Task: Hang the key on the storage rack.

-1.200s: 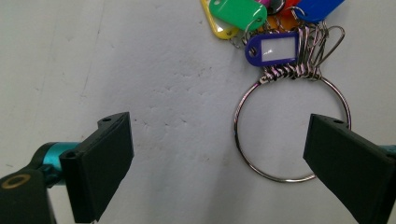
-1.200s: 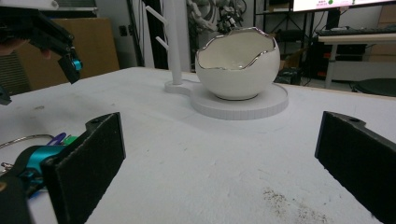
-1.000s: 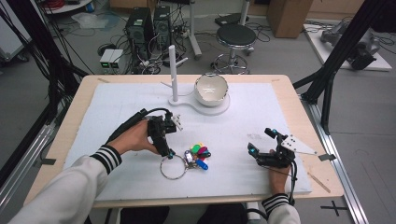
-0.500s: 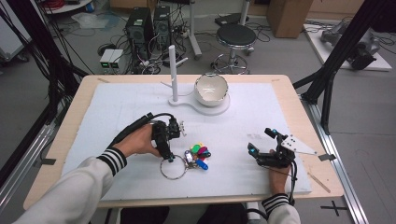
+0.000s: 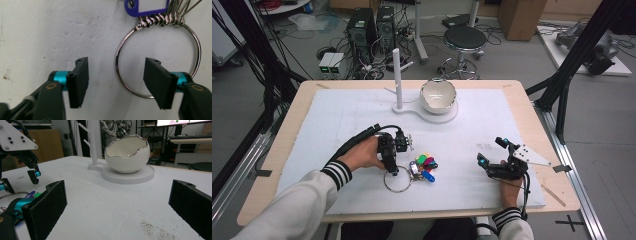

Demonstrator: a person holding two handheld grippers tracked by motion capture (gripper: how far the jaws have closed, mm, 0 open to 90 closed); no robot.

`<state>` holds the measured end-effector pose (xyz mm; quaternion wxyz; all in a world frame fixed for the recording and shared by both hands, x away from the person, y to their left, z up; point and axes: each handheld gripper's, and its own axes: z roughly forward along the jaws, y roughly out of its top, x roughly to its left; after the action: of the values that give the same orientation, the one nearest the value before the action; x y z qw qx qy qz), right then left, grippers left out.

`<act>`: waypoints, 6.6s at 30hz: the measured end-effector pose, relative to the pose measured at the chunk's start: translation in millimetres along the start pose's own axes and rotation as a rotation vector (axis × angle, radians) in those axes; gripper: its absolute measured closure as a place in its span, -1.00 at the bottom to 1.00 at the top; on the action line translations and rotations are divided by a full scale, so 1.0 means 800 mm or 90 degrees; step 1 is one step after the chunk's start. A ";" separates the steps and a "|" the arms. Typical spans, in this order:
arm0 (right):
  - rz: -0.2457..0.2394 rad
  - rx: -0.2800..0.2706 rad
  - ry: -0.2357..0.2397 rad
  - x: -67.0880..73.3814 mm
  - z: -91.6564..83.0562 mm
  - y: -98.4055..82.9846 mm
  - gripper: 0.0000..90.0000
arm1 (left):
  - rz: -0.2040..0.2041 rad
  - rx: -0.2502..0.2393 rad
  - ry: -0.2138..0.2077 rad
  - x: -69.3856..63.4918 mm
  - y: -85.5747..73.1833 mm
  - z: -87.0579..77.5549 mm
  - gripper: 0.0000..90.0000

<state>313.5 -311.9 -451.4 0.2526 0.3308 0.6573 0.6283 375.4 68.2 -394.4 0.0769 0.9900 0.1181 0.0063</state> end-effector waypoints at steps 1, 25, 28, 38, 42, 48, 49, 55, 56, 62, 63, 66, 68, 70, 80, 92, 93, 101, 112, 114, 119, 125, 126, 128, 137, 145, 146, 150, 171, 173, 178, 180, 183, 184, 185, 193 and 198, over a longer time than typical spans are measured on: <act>0.000 0.000 0.000 0.000 0.000 0.000 -0.97 | 0.000 0.000 0.000 0.000 0.000 0.000 -0.07; -0.006 -0.001 -0.001 0.000 0.000 0.000 -0.97 | -0.039 0.032 -0.015 0.002 0.001 0.007 0.41; -0.005 0.000 -0.001 0.000 0.000 0.000 -0.97 | -0.044 0.034 -0.014 0.002 0.001 0.006 0.47; -0.006 0.000 -0.001 0.001 0.000 0.000 -0.97 | -0.057 0.041 0.001 0.001 0.008 0.006 0.62; -0.006 0.000 0.000 0.000 0.000 0.000 -0.97 | -0.059 0.047 -0.001 0.001 0.009 0.008 0.66; -0.006 0.000 -0.001 0.000 0.000 0.000 -0.97 | -0.059 0.052 0.000 0.001 0.009 0.010 0.69; -0.006 0.000 -0.001 0.000 0.000 0.000 -0.97 | -0.060 0.053 0.000 0.001 0.009 0.010 0.69; -0.006 -0.001 -0.002 0.000 0.000 0.000 -0.97 | -0.062 0.060 0.000 0.001 0.010 0.012 0.75; -0.006 -0.001 -0.001 0.000 0.000 0.000 -0.97 | -0.063 0.060 0.002 0.000 0.010 0.012 0.75; -0.006 -0.001 -0.001 0.000 0.000 0.000 -0.97 | -0.064 0.068 0.005 -0.001 0.013 0.013 0.86; -0.006 -0.001 -0.001 0.000 0.000 0.000 -0.97 | -0.065 0.069 0.006 -0.001 0.014 0.013 0.86; -0.004 -0.001 -0.001 0.000 0.000 0.000 -0.97 | -0.068 0.068 0.007 -0.001 0.014 0.013 0.88; -0.005 -0.001 -0.001 0.000 0.000 0.000 -0.97 | -0.062 0.070 0.014 -0.003 0.014 0.013 0.89; -0.004 0.000 -0.001 0.000 0.000 0.000 -0.97 | -0.054 0.072 0.020 -0.005 0.015 0.013 0.91; -0.001 0.000 -0.001 0.000 0.000 0.000 -0.97 | -0.024 0.042 0.032 -0.005 0.011 0.004 0.92; -0.006 0.001 -0.001 0.001 0.000 0.000 -0.97 | 0.041 -0.071 0.112 0.005 -0.016 -0.040 0.93; -0.006 0.000 -0.001 0.001 0.000 0.000 -0.97 | 0.037 -0.083 0.115 0.007 -0.019 -0.044 0.93; -0.007 0.000 -0.001 0.001 0.000 0.000 -0.97 | 0.003 -0.178 0.112 0.019 -0.040 -0.070 0.94; -0.007 -0.001 -0.002 0.001 0.000 0.000 -0.97 | -0.063 -0.338 0.099 0.045 -0.068 -0.099 0.94; -0.006 0.001 -0.001 0.001 0.000 0.000 -0.97 | -0.076 -0.359 0.099 0.051 -0.073 -0.103 0.94; -0.006 0.000 -0.002 0.001 0.000 0.000 -0.97 | -0.114 -0.412 0.101 0.065 -0.086 -0.110 0.95; -0.006 0.005 0.001 0.001 0.001 0.000 -0.97 | -0.146 -0.470 0.117 0.078 -0.095 -0.114 0.95; -0.006 0.005 0.000 0.001 0.001 0.000 -0.97 | -0.152 -0.478 0.118 0.080 -0.095 -0.114 0.94; -0.007 0.005 0.000 0.001 0.001 0.000 -0.97 | -0.158 -0.488 0.118 0.082 -0.096 -0.114 0.95; -0.008 0.006 -0.001 0.001 0.001 0.000 -0.97 | -0.203 -0.556 0.137 0.103 -0.101 -0.114 0.95; -0.006 0.005 -0.001 0.001 0.001 0.000 -0.97 | -0.234 -0.594 0.147 0.117 -0.096 -0.118 0.95; -0.005 0.005 -0.001 0.001 0.001 0.000 -0.97 | -0.234 -0.594 0.147 0.117 -0.096 -0.118 0.95; -0.006 0.005 -0.001 0.001 0.001 0.000 -0.97 | -0.241 -0.611 0.152 0.122 -0.091 -0.115 0.95; -0.005 0.006 -0.001 0.001 0.001 0.000 -0.97 | -0.326 -0.634 0.168 0.151 -0.095 -0.093 0.94; -0.005 0.006 -0.001 0.001 0.001 0.000 -0.97 | -0.333 -0.633 0.168 0.154 -0.095 -0.091 0.94; -0.007 0.004 -0.001 0.000 0.001 0.000 -0.97 | -0.341 -0.621 0.169 0.158 -0.096 -0.086 0.94; -0.007 0.003 -0.001 0.000 0.001 0.000 -0.97 | -0.341 -0.611 0.171 0.159 -0.096 -0.083 0.94; -0.006 0.004 -0.001 0.000 0.001 0.000 -0.97 | -0.344 -0.610 0.170 0.160 -0.095 -0.081 0.94; -0.006 0.004 -0.001 0.000 0.001 0.000 -0.97 | -0.341 -0.607 0.174 0.161 -0.094 -0.080 0.94; -0.007 0.004 -0.001 0.000 0.001 0.000 -0.97 | -0.339 -0.605 0.178 0.161 -0.094 -0.080 0.94; -0.007 0.004 -0.001 0.000 0.001 0.000 -0.97 | -0.326 -0.595 0.205 0.161 -0.092 -0.078 0.91; -0.007 0.004 -0.001 0.000 0.001 0.000 -0.97 | -0.292 -0.607 0.242 0.153 -0.097 -0.083 0.50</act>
<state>314.2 -311.3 -451.2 0.2551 0.3286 0.6611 0.6245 474.6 181.7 -341.0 0.4926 0.7761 0.3261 0.2205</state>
